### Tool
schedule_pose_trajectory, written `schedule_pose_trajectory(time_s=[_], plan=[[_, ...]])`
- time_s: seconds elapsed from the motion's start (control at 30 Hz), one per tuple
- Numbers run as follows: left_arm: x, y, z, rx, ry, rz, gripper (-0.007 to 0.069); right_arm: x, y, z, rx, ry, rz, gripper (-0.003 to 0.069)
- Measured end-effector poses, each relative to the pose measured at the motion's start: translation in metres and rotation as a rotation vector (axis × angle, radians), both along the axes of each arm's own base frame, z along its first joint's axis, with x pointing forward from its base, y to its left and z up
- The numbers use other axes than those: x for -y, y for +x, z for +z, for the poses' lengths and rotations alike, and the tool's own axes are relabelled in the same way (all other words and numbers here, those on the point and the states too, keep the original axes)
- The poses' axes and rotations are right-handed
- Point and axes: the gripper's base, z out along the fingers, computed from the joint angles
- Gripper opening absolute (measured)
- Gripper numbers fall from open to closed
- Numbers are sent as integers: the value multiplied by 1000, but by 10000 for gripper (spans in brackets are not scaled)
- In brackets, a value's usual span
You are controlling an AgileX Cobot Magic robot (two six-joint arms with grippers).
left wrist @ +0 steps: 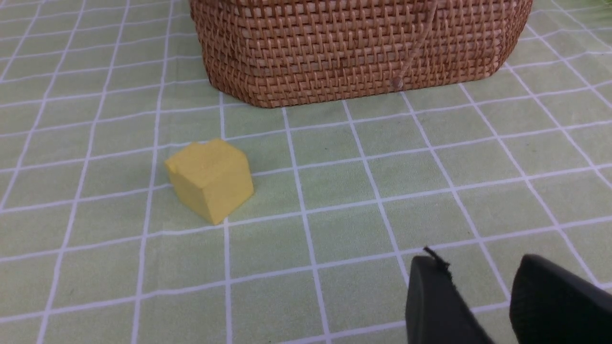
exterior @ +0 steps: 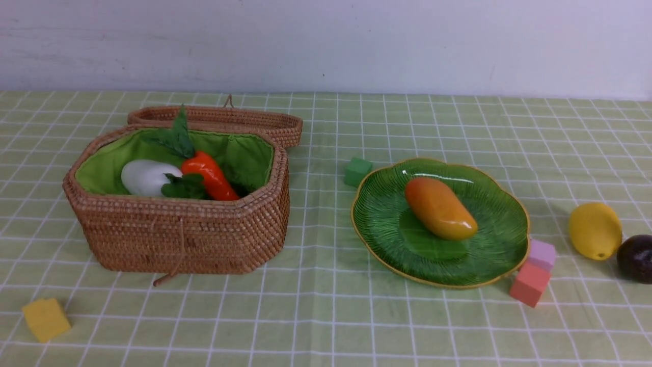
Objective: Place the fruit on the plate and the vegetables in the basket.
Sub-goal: Use the right arm to grab a mangosteen and put it into the right plate
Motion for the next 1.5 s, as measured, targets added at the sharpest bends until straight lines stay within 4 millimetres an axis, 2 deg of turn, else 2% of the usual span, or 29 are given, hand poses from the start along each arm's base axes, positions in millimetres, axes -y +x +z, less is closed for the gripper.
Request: schedule_pose_trajectory(time_s=[0.17,0.4,0.7,0.87,1.03,1.27,1.5], plan=[[0,0,0,0,0,0,238,16,5,-22,-8,60,-114,620],[0,0,0,0,0,0,238,11,17,-34,45,155,-106,609],[0,0,0,0,0,0,238,9,23,-40,78,181,-80,595],[0,0,0,0,0,0,238,11,28,-58,49,190,-82,595],[0,0,0,0,0,0,238,10,31,-65,48,205,-62,584],[0,0,0,0,0,0,238,7,26,-57,35,197,9,568],[0,0,0,0,0,0,238,5,16,-1,198,118,30,568]])
